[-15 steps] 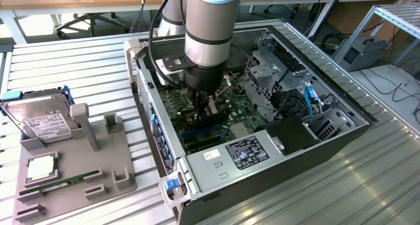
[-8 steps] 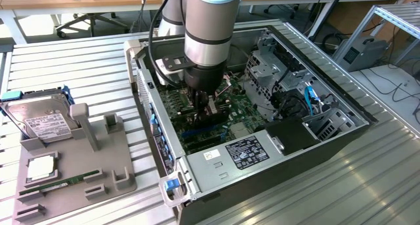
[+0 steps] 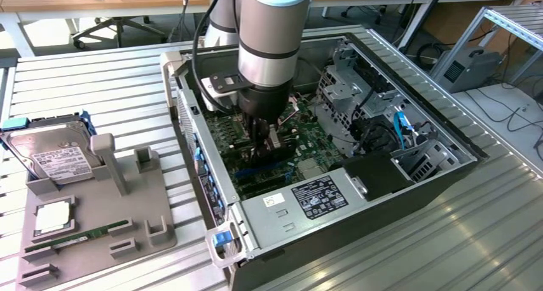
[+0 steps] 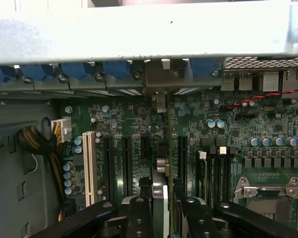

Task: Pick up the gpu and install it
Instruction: 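Insert the gpu into the slot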

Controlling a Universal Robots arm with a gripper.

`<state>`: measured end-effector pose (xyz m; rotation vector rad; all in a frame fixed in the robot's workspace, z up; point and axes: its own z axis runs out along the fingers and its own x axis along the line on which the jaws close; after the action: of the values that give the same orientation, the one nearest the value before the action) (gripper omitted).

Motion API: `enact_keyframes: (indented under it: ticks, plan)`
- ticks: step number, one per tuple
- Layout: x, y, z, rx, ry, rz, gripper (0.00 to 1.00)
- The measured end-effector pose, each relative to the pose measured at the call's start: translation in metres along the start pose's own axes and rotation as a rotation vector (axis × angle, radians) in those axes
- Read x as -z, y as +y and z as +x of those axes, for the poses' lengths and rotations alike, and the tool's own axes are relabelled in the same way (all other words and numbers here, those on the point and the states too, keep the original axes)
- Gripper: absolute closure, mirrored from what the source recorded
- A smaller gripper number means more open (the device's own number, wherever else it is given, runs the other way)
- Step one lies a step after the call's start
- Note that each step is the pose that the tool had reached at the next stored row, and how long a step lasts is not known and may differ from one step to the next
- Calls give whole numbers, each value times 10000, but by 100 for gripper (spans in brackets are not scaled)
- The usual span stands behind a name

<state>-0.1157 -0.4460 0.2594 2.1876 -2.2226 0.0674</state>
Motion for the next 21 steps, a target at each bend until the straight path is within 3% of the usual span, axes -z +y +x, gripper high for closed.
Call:
enact_keyframes:
  ticks: [15,21]
  plan:
    - [-16,0,-1,0,1,2,73]
    - [-17,0,-1,-5,-114,0,73]
